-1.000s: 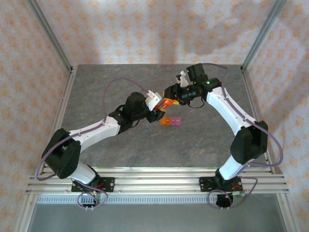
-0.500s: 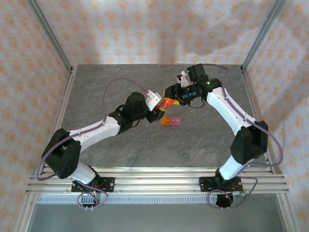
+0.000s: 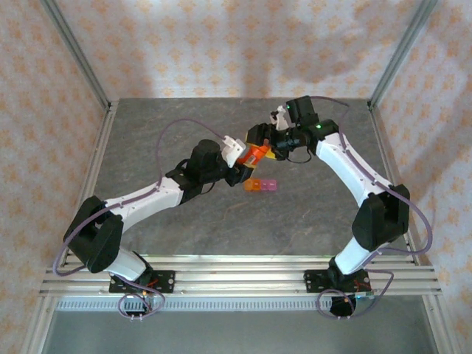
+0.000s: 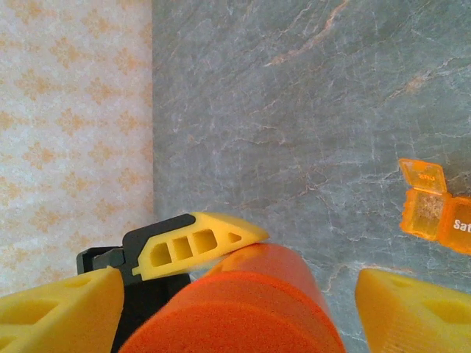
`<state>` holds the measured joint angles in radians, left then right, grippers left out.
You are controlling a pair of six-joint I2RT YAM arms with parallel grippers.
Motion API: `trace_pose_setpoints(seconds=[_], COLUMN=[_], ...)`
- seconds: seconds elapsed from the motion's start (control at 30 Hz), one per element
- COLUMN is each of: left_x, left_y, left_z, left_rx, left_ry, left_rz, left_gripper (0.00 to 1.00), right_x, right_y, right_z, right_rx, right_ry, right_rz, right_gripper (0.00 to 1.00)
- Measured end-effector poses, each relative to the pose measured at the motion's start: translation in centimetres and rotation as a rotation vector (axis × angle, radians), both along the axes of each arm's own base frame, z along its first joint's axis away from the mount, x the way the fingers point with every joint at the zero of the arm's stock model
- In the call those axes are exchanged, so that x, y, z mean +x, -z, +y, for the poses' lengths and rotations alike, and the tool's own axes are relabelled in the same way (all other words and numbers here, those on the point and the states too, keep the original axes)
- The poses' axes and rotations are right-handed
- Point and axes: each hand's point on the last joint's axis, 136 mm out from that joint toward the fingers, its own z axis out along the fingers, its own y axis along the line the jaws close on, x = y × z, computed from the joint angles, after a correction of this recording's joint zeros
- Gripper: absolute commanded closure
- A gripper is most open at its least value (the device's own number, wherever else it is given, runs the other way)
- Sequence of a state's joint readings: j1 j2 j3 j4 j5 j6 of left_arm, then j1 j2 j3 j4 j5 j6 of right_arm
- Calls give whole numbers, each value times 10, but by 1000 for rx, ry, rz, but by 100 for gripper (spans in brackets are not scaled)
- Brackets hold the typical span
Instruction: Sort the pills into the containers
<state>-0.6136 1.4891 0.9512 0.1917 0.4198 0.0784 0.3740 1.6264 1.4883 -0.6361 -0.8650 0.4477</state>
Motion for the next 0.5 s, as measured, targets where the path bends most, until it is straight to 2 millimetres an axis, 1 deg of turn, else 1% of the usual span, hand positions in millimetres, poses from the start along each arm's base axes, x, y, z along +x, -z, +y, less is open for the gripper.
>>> trace_pose_setpoints(seconds=[0.17,0.27,0.33,0.5], left_x=[2,2,3,5], left_y=[-5,-6,-6,-10], left_z=[2,4,5,10], left_rx=[-21,-38,-56,-109], left_ry=[-12,-11,-10,-1], left_rz=[3,17,37,87], left_gripper=[100,100,100,100], right_x=[8,13,14,10], right_y=[-8,-23,-33,-49], right_z=[-9,-18,-27,-55], right_rx=[12,31,38,26], right_ry=[38,79,121,242], right_rz=[-22,-69,-110,-197], right_gripper=[12,12,12,12])
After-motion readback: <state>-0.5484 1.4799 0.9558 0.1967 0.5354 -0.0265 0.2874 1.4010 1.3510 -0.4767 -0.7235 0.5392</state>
